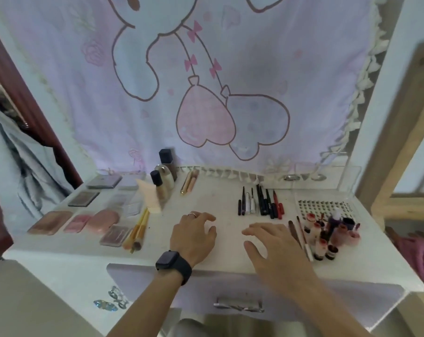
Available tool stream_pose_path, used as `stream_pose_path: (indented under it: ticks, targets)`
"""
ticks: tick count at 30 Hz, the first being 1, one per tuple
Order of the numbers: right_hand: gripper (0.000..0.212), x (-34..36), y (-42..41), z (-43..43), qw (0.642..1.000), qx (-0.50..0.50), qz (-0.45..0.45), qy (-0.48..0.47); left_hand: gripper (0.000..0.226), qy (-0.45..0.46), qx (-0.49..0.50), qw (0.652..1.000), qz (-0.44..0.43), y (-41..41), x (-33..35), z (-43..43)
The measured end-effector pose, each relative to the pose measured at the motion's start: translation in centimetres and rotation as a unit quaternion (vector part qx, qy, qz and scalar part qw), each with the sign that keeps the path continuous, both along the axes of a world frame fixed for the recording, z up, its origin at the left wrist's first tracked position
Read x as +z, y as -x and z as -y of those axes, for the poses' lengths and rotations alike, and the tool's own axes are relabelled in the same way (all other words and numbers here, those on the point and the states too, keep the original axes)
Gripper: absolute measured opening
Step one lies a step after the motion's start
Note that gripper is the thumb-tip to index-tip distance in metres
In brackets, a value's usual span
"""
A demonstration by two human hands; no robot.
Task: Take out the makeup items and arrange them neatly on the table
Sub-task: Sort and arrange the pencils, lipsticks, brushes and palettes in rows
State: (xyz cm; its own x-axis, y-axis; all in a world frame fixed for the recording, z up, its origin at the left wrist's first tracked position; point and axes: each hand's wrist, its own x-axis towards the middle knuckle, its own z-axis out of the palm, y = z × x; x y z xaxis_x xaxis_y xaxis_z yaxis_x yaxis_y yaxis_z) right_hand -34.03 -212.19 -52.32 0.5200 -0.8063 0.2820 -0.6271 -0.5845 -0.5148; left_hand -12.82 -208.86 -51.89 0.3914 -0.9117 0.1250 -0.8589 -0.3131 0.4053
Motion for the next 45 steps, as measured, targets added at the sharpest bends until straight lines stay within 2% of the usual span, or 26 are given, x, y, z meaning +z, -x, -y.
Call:
stream_pose_path:
  ticks: [7, 11, 16, 22, 26, 31, 33, 36, 39, 41, 43, 45]
  targets:
    - [0.047, -3.4, -4.6, 2.8, 0.989, -0.036, -0.138, 0.024, 0.038, -0.001, -0.026, 0.999, 0.048, -4.5, -0.5, 1.8]
    - [0.063, -4.1, -4.3, 2.5, 0.992, -0.044, -0.117, 0.030, 0.043, -0.009, -0.038, 0.994, 0.098, -6.3, -0.6, 4.4]
    - [0.049, -4.1, -4.5, 2.3, 0.992, -0.053, -0.107, 0.035, 0.043, -0.031, -0.047, 0.991, 0.118, -7.3, -0.5, 8.4]
    - [0.056, -4.2, -4.6, 2.4, 0.992, -0.055, -0.110, 0.039, 0.044, -0.123, -0.015, 0.970, 0.211, -7.7, -1.0, 11.5]
    - [0.056, -4.3, -4.6, 2.6, 0.992, -0.057, -0.108, 0.044, 0.042, -0.104, 0.007, 0.958, 0.266, -7.2, -1.3, 11.7]
    - [0.057, -4.4, -4.6, 2.6, 0.992, -0.056, -0.103, 0.047, 0.036, -0.048, 0.041, 0.966, 0.252, -6.6, -1.3, 11.4]
    - [0.059, -4.3, -4.5, 2.6, 0.992, -0.054, -0.105, 0.048, 0.036, -0.060, 0.062, 0.965, 0.249, -6.6, -1.1, 11.4]
    - [0.061, -4.2, -4.6, 2.6, 0.992, -0.055, -0.097, 0.049, 0.035, -0.094, 0.037, 0.961, 0.256, -6.6, -1.1, 11.4]
    - [0.056, -4.2, -4.5, 2.6, 0.993, -0.051, -0.099, 0.048, 0.047, -0.067, 0.041, 0.976, 0.205, -6.3, -0.4, 10.5]
    - [0.049, -4.2, -4.5, 2.7, 0.994, -0.052, -0.088, 0.046, 0.041, -0.004, 0.039, 0.990, 0.136, -5.6, -0.2, 9.2]
    - [0.046, -4.1, -4.5, 2.6, 0.996, -0.065, -0.041, 0.033, 0.028, 0.088, 0.017, 0.996, -0.010, -4.4, -0.5, 7.3]
    - [0.051, -3.8, -4.5, 2.7, 0.996, -0.085, 0.033, 0.001, 0.014, 0.169, -0.025, 0.976, -0.137, -3.0, -1.1, 5.1]
